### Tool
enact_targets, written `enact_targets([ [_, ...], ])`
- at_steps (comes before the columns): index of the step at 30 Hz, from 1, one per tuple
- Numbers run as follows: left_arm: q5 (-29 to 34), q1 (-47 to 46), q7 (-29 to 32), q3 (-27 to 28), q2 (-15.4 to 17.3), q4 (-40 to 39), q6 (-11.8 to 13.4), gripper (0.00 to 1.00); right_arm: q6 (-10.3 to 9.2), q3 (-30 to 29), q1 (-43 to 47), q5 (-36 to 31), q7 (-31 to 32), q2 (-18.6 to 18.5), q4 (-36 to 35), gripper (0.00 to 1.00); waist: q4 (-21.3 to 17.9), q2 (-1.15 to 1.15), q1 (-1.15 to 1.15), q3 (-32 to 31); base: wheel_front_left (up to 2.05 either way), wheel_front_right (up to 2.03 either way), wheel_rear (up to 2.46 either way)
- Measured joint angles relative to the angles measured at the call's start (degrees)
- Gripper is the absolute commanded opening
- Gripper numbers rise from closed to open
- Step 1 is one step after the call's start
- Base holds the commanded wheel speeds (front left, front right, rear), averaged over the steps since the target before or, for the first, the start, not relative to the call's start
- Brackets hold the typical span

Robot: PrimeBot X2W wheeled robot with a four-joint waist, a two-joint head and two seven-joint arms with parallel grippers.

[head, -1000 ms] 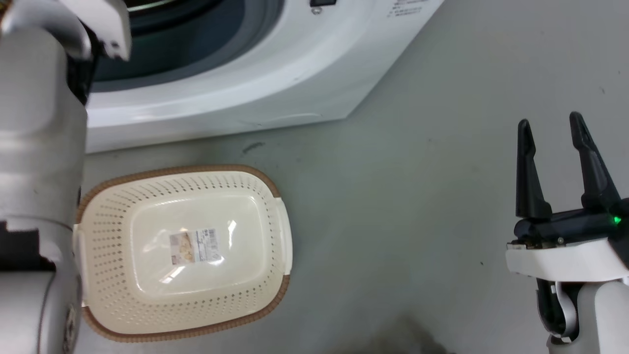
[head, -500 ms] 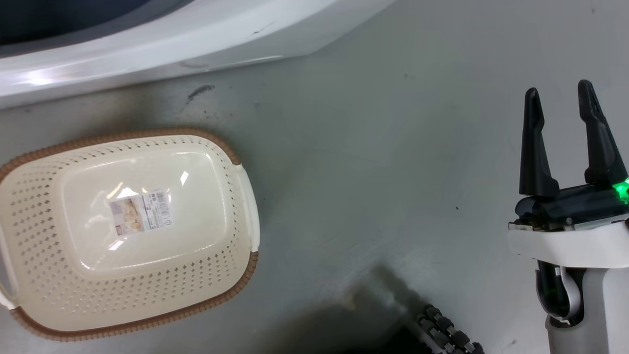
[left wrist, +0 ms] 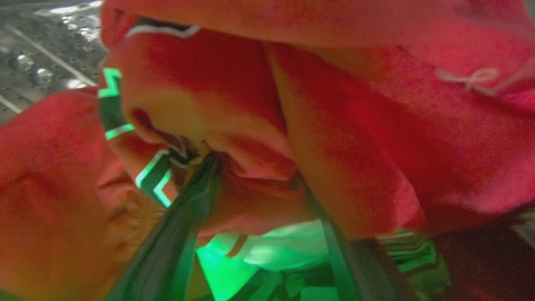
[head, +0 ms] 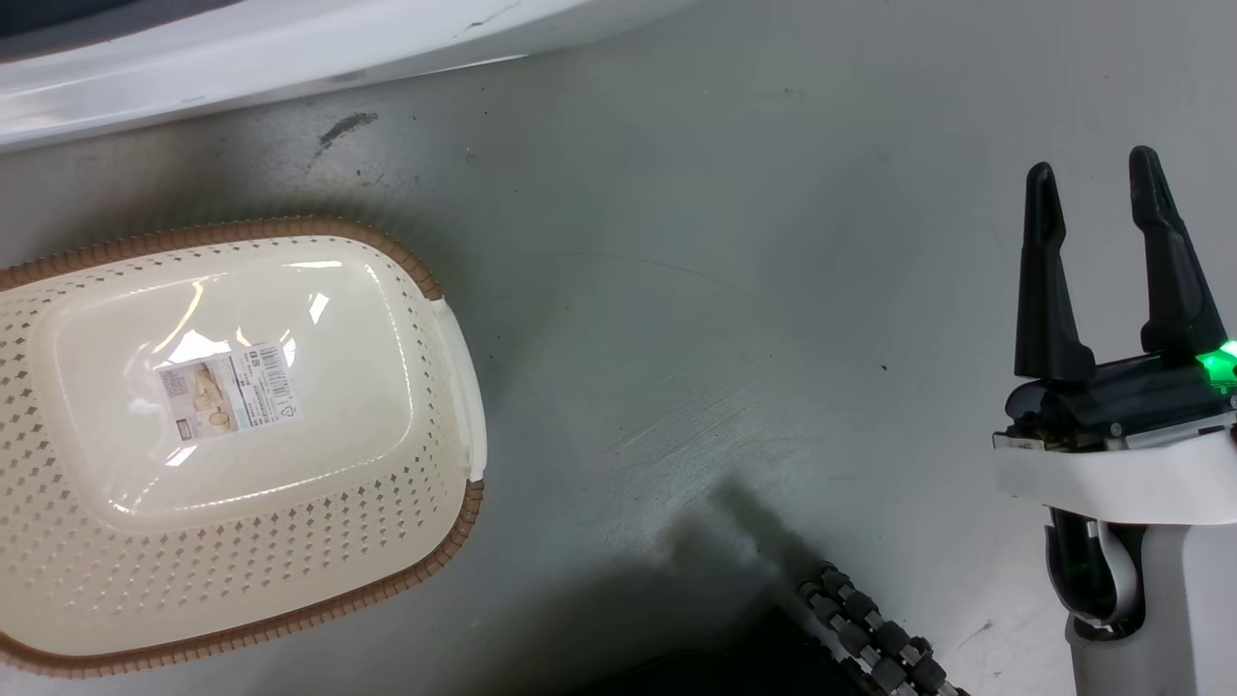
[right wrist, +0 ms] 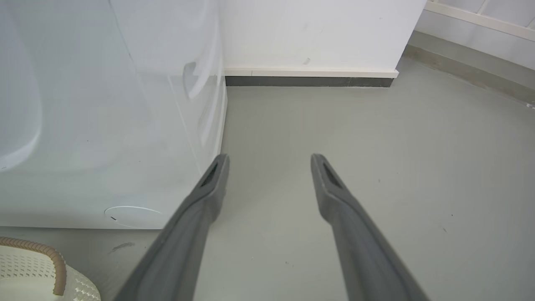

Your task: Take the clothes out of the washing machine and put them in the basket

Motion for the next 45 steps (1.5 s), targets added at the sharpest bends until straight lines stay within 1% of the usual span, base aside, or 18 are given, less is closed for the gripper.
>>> enact_targets([
  [7,-2.4,-0.4,-0.5,-2.1,1.1,0.0,0.0,1.0,0.0,0.8,0.0,0.6,0.0,0.0,0.1,1.0,-0.6,0.0,0.0,0.6,0.0,0.0,0.0],
  [8,-2.6,-0.4,-0.9,-2.4,1.3,-0.1,0.0,0.42,0.0,0.9,0.0,0.6,0.0,0.0,0.1,1.0,-0.7,0.0,0.0,0.6,0.0,0.0,0.0],
  [9,-2.9,-0.4,-1.6,-2.8,1.5,-0.3,0.0,0.0,0.0,0.9,0.0,0.6,0.0,0.0,0.1,1.0,-0.7,0.0,0.0,0.6,0.0,0.0,0.0],
  [17,-5.0,-0.5,-6.6,-4.6,1.9,0.4,-0.1,0.0,0.0,0.9,-0.1,0.6,0.0,0.0,0.6,1.0,-0.4,0.0,0.0,0.0,0.0,0.0,0.0],
  [22,-6.4,0.3,-11.9,-4.8,1.8,1.3,-0.1,0.0,0.0,0.6,-0.2,0.3,0.0,0.0,1.1,1.0,0.0,0.0,0.0,-1.3,0.0,0.0,0.0],
  [30,-10.4,8.8,-23.0,-5.4,-0.1,2.4,-0.1,0.0,0.0,0.2,0.2,-2.1,0.0,0.0,2.4,1.0,1.9,0.0,0.0,-6.1,0.0,0.0,0.0],
  [35,-12.4,13.5,-28.8,-7.1,-1.4,1.0,-0.1,0.0,-0.01,-0.2,1.2,-3.9,0.0,0.0,3.3,1.0,3.8,0.0,-0.01,-10.1,0.0,0.0,0.0],
  [45,-18.1,25.5,-37.0,-10.5,-3.3,-3.6,-0.1,0.0,0.0,-1.4,4.2,-6.7,0.0,0.0,5.2,1.0,8.2,0.0,-0.01,-19.1,0.0,0.0,0.0],
])
